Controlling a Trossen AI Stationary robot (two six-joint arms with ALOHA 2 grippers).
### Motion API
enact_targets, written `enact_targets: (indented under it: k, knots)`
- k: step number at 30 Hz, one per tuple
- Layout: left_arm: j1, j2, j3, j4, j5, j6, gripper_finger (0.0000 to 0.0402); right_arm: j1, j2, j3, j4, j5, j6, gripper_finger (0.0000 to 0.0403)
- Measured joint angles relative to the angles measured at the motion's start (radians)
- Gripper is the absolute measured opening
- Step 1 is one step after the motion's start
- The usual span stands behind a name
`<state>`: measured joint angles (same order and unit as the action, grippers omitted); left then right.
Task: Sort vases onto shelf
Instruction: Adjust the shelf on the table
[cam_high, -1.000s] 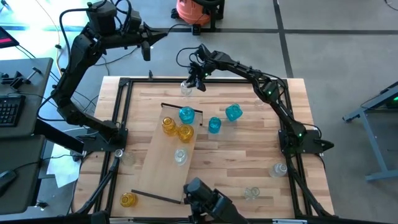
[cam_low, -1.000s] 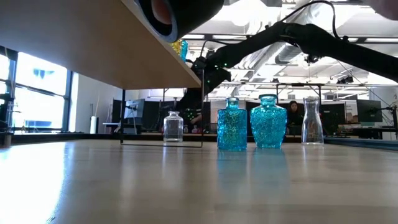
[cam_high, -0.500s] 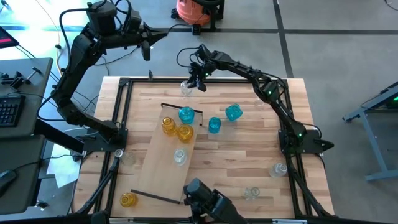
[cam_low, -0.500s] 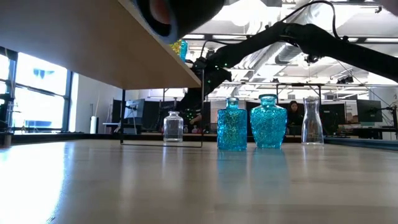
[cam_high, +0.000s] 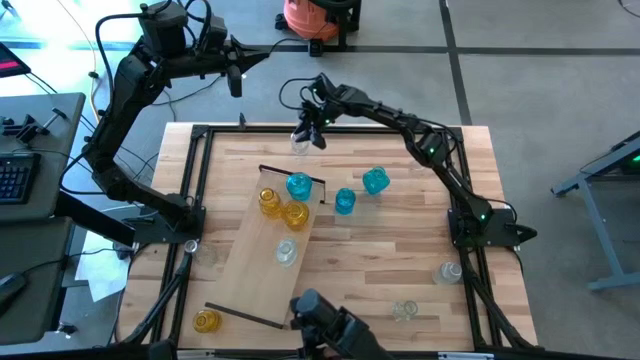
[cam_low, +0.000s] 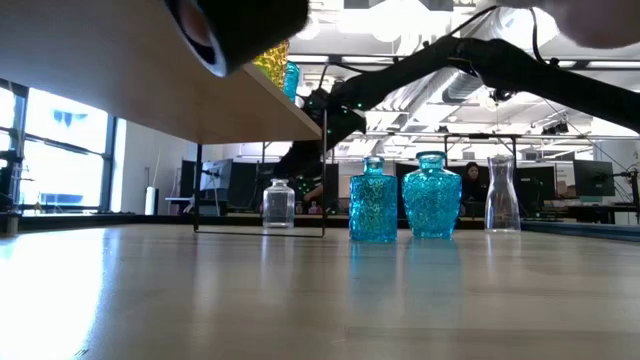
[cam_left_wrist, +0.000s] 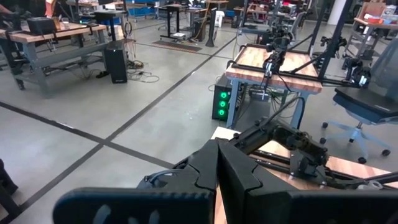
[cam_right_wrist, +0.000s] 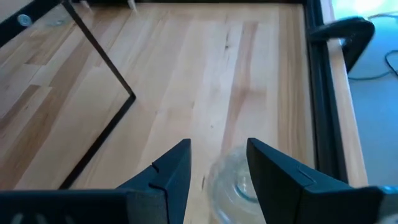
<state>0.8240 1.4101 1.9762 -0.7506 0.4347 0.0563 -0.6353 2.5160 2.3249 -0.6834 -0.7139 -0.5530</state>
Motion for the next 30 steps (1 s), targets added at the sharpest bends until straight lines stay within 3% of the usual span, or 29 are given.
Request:
enact_targets:
  k: [30]
  knots:
    - [-0.015, 0.000, 0.000, 0.000, 0.000, 0.000, 0.0000, -0.056, -0.008, 0.004, -0.216, 0.016, -0.058, 0.0151]
